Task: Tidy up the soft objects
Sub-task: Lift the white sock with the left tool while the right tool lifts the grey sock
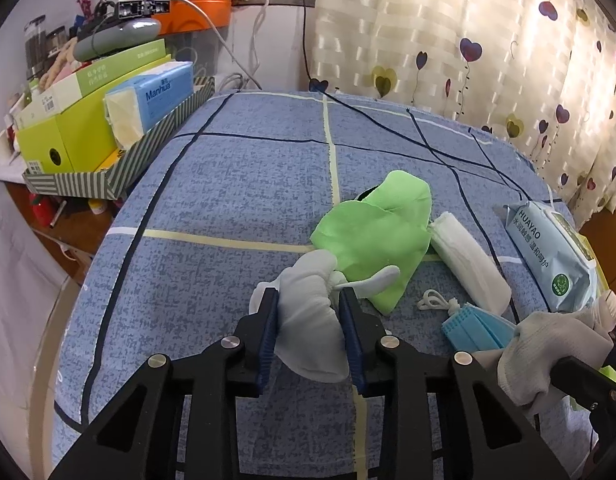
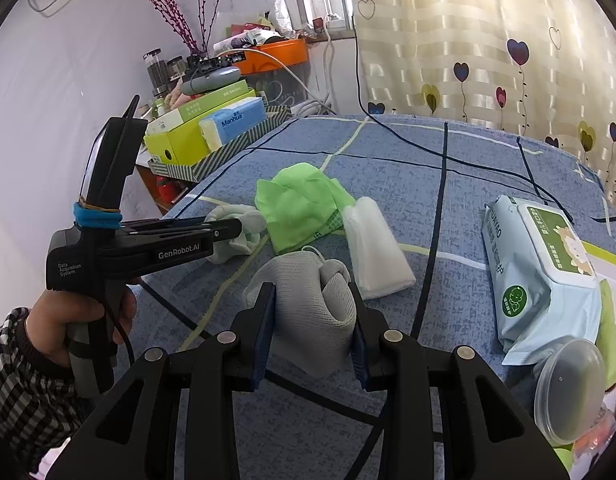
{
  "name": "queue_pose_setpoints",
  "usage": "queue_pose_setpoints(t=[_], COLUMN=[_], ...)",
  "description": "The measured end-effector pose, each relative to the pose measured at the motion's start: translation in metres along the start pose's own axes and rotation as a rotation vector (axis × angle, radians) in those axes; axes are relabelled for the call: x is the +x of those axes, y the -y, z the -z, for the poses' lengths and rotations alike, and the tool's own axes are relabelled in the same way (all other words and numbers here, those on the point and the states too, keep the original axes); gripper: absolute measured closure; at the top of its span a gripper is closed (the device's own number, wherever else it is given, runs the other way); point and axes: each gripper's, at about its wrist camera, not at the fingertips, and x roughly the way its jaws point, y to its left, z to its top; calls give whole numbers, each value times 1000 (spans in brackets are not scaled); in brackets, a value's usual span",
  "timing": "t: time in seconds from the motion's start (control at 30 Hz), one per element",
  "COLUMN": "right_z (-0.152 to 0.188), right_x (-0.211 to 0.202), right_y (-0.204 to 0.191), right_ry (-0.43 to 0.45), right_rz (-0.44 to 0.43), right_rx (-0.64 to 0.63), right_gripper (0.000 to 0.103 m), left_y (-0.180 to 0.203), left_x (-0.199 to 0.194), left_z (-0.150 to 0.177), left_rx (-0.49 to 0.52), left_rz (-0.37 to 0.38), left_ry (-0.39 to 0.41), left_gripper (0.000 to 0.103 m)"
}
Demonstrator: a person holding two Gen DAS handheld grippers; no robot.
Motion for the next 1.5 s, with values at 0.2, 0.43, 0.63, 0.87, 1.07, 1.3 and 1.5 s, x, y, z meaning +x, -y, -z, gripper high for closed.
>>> queue_pose_setpoints(t=[0.2, 0.43, 0.63, 0.87, 1.07, 1.3, 1.5], right_z=[1, 7, 12, 21, 36, 49, 59], right_x=[0, -8, -21, -32, -37, -45, -47], right_y=[0, 2, 6, 9, 12, 15, 19], right_ry=[0, 7, 17, 6, -30, -58, -87], right_rz=[0, 17, 37, 43, 36, 64, 87], right_rx=[-2, -7, 2, 9, -3, 0, 2], right_gripper=[69, 69, 69, 69, 69, 69, 69], left_y=[2, 10, 16, 23, 31, 42, 49], left_x=[-6, -23, -39, -56, -65, -72, -75], left_z=[3, 16, 30, 44, 59, 73, 84], left_rx=[-2, 25, 29, 36, 37, 41, 55], left_rz=[24, 47, 87, 110, 135, 167, 181], left_ry=[11, 18, 22, 20, 6, -9, -23], left_gripper=[80, 80, 80, 80, 80, 80, 80])
